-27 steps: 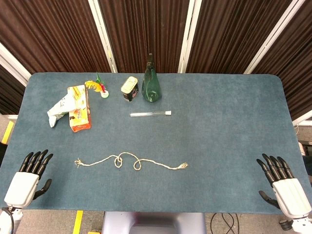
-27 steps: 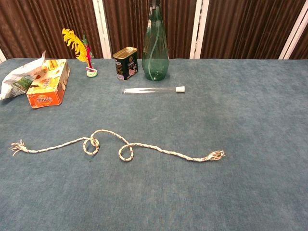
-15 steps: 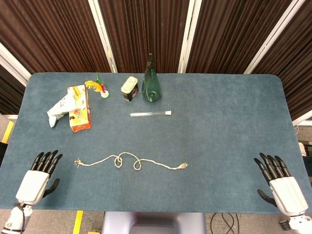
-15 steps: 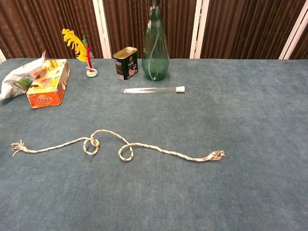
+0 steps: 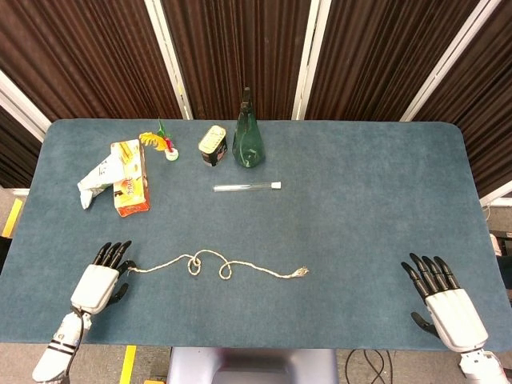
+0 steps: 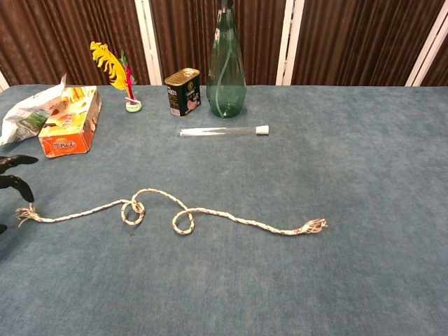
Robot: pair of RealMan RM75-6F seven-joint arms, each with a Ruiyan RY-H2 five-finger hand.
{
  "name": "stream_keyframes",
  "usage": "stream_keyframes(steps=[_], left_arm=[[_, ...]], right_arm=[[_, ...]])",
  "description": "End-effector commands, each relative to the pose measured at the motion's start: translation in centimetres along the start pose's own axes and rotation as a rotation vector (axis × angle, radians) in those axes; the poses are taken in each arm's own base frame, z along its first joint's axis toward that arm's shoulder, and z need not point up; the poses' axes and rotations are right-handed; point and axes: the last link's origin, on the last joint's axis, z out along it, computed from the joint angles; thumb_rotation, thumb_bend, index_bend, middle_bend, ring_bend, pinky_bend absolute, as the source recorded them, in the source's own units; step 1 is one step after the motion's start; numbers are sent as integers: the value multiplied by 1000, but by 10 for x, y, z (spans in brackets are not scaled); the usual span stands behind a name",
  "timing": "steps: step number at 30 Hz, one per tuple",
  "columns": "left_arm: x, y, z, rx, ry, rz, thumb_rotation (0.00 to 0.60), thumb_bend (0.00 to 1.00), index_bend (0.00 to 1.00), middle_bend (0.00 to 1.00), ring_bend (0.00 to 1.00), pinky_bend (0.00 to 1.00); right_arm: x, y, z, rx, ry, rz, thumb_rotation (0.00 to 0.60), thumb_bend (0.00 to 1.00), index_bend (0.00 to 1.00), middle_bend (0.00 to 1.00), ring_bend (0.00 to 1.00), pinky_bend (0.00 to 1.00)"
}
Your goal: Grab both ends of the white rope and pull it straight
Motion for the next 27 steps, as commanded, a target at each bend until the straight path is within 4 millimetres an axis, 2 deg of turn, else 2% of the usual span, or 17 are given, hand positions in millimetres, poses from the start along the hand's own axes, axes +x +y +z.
stream_keyframes(steps=[1,11,27], left_arm=[[-6,-2,11,8,-8,16,600,407,375,0,0,10],[-16,-11,31,31,-46,-14,600,419,454,0,0,10],[-25,-14,44,32,-57,-13,600,421,525,9,0,13]], right_arm=[[-1,1,0,-3,-7,-4,600,270,0,0,0,0],[-5,0,1,-12,-31,-16,600,270,0,0,0,0],[-7,1,2,-33,-42,-26,600,270,0,0,0,0]])
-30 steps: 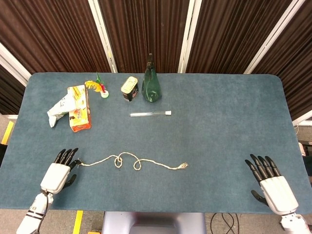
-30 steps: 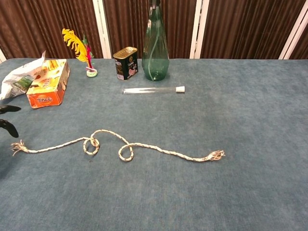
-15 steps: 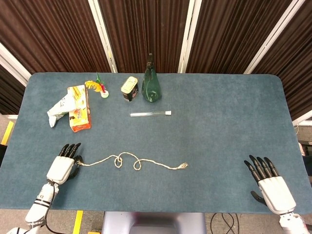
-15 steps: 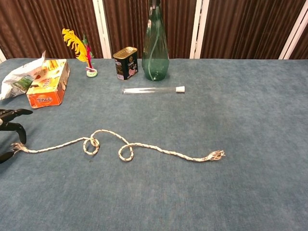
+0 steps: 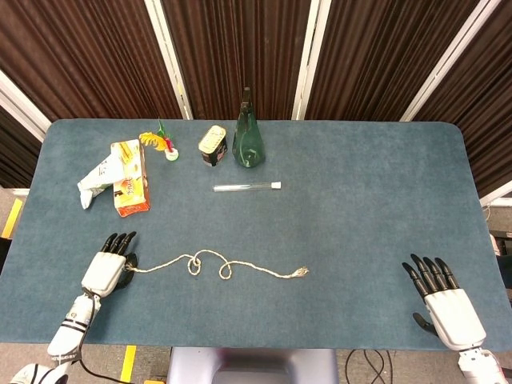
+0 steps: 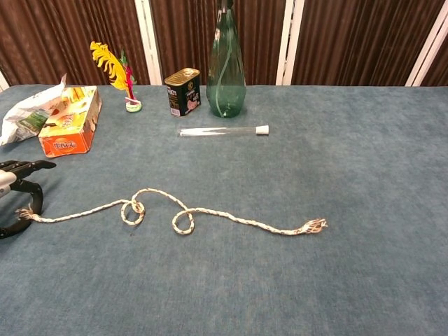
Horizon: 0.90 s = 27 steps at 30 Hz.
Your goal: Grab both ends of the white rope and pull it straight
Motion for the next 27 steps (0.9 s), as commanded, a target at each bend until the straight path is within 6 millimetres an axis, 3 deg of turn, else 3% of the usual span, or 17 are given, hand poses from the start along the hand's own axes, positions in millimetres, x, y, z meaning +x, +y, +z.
stream_keyframes(steps=[1,17,22,27], left_arm=[[-1,0,2,1,-1,-4,600,423,529,13,0,13],[4,0,1,-7,21,-3,600,427,594,33,0,14],[12,1,-7,-29,66,-15,600,428,609,42,0,17],[15,0,-14,-34,84,-25,600,429,608,42,0,19]], right_arm=[[0,0,0,0,-1,0,600,270,0,0,0,0],[-3,-4,6,21,-5,-8,600,270,0,0,0,0],[-3,-20,34,128,30,1,600,270,49,0,0,0],[-2,-52,74,238,81,21,600,270,256,0,0,0]])
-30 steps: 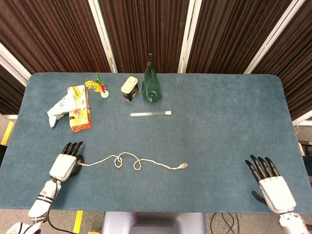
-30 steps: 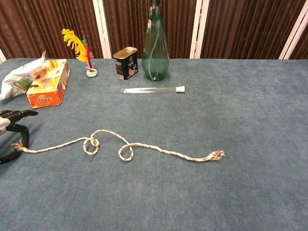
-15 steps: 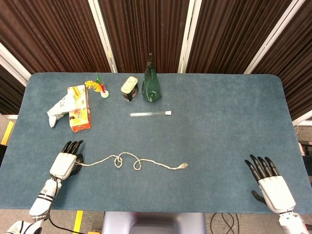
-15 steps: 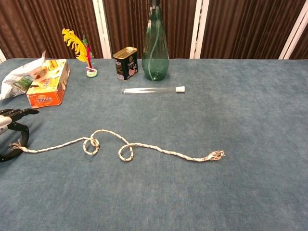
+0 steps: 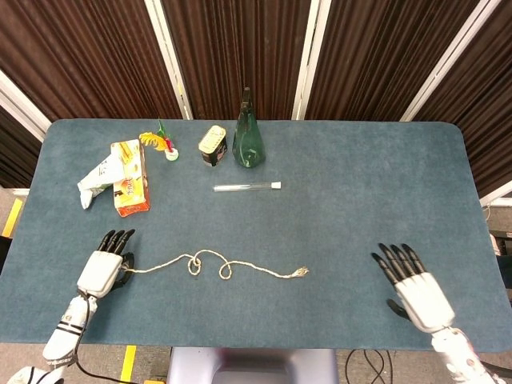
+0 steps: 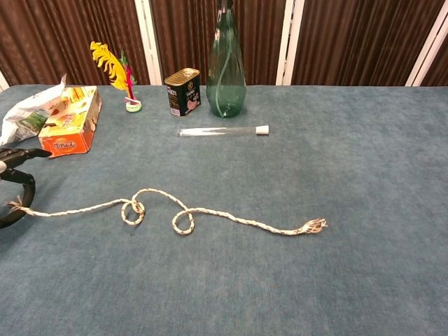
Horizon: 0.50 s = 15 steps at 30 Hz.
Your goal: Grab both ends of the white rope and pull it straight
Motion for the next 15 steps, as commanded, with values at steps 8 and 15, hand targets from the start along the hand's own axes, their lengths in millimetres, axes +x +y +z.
stream_keyframes(steps=[8,15], left_arm=[[4,-4,-3,9,0,-9,600,427,609,42,0,19],[6,-8,-3,24,-2,-6,600,427,597,38,0,19]], right_arm=[[-12,-63,91,180,-73,9,600,271,443,0,0,0],[-28,-95,127,207,-115,-45,600,301,470,0,0,0]])
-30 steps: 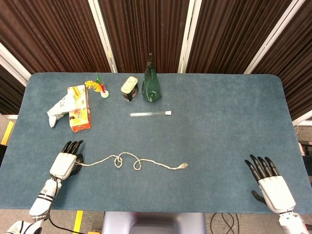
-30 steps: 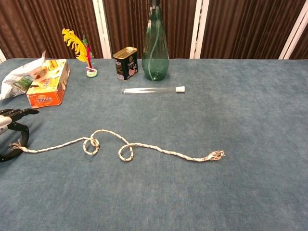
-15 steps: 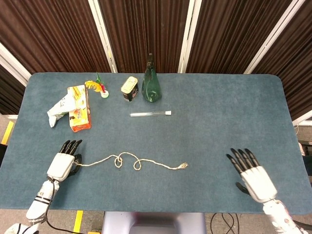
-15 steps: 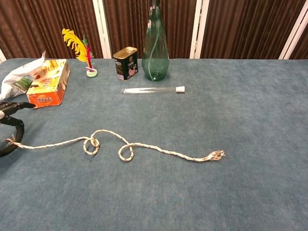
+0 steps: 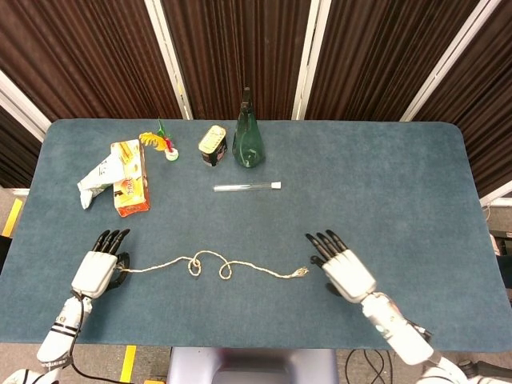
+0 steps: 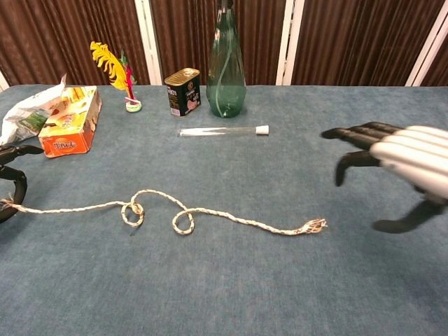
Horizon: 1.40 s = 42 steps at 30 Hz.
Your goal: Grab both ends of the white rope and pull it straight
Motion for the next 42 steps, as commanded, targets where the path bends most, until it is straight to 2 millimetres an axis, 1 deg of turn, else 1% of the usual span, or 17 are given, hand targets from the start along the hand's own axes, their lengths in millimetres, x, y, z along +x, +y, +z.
stream_keyframes(steps=[1,6,15,20,32,42], left_arm=[[1,-2,0,8,1,-1,600,427,594,37,0,19],[1,-3,1,8,-9,5,600,426,594,37,0,18],[3,-5,1,17,-6,3,600,427,592,37,0,18],[2,-5,1,16,-13,-1,600,426,592,36,0,18],[3,-7,2,21,-17,-5,600,426,596,36,0,18],[2,-7,2,26,-21,-3,600,427,595,36,0,18]], right_arm=[[-5,-17,28,15,-16,-16,600,311,477,0,0,0],[-16,-24,45,5,-47,-36,600,354,529,0,0,0],[-32,-30,58,-2,-101,-55,600,369,544,0,0,0],[-37,-31,60,-2,-116,-59,600,418,564,0,0,0],[-43,-30,65,-16,-136,-67,600,438,625,1,0,0],[-43,-27,66,-30,-136,-71,600,498,712,53,0,0]])
